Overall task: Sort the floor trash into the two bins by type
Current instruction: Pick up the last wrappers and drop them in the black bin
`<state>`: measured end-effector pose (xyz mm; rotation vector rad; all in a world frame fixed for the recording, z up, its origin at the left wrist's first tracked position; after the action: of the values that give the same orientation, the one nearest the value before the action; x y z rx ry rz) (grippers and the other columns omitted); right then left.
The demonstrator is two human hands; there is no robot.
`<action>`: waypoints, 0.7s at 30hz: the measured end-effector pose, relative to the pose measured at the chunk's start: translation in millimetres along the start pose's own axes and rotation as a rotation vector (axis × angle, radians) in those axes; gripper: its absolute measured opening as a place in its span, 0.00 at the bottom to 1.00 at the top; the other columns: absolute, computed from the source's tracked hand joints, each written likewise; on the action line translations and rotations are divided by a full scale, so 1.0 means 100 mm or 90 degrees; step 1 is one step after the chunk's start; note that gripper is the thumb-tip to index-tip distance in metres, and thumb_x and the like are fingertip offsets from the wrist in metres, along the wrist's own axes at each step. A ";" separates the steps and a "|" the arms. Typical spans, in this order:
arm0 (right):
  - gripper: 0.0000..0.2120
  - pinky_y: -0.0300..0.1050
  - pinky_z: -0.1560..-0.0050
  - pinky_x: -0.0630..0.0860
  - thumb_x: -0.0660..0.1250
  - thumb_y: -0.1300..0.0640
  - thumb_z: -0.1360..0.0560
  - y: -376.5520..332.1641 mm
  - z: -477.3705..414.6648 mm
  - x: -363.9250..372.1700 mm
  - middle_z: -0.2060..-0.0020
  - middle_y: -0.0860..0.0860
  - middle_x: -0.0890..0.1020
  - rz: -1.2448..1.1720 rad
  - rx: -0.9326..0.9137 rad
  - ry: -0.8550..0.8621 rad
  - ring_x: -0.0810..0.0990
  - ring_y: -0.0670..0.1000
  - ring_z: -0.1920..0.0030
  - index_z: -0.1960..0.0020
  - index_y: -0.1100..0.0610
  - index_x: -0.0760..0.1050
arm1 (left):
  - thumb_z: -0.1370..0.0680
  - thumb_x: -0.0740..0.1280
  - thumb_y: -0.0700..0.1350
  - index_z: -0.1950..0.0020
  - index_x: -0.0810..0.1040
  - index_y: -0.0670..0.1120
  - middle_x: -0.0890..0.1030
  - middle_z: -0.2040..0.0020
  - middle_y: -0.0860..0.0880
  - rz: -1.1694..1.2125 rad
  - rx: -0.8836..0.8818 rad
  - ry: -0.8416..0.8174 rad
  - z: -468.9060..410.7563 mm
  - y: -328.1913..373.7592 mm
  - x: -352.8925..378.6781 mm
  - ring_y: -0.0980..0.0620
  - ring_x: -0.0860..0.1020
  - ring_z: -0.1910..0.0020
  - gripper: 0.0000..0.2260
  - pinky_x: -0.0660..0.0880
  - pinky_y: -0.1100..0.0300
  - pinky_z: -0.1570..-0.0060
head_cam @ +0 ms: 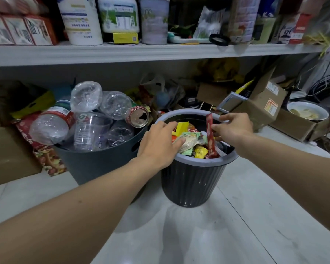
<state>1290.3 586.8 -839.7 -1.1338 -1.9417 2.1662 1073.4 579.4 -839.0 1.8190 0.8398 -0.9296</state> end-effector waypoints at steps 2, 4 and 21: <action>0.20 0.54 0.42 0.79 0.75 0.59 0.29 -0.03 0.06 -0.01 0.50 0.56 0.82 0.041 -0.031 -0.005 0.82 0.55 0.49 0.38 0.59 0.77 | 0.21 0.62 0.57 0.28 0.67 0.51 0.72 0.35 0.48 -0.017 0.013 -0.007 0.06 0.02 -0.05 0.48 0.69 0.35 0.23 0.69 0.49 0.38; 0.19 0.50 0.37 0.75 0.74 0.59 0.27 -0.09 0.15 -0.02 0.56 0.53 0.83 0.093 -0.073 -0.013 0.80 0.52 0.48 0.37 0.60 0.77 | 0.20 0.62 0.56 0.29 0.68 0.50 0.73 0.35 0.49 -0.038 0.033 -0.013 0.12 0.05 -0.11 0.48 0.69 0.35 0.21 0.69 0.49 0.37; 0.24 0.43 0.32 0.63 0.61 0.48 0.20 -1.31 1.69 0.45 0.30 0.48 0.72 0.383 -0.569 -0.106 0.66 0.48 0.29 0.26 0.53 0.66 | 0.22 0.60 0.57 0.34 0.74 0.47 0.78 0.39 0.49 -0.307 0.112 0.126 0.85 -0.09 -1.35 0.47 0.74 0.38 0.21 0.70 0.51 0.42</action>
<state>1112.4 493.3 -754.1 -1.8819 -3.1101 1.5485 978.9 483.0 -753.9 1.9178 1.3997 -1.1633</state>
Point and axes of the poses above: each hand's wrist, its own z-axis away from the middle knuckle, its own x-axis out of the palm, y = z × x, the point moved 8 cm from there along -z, towards the middle knuckle
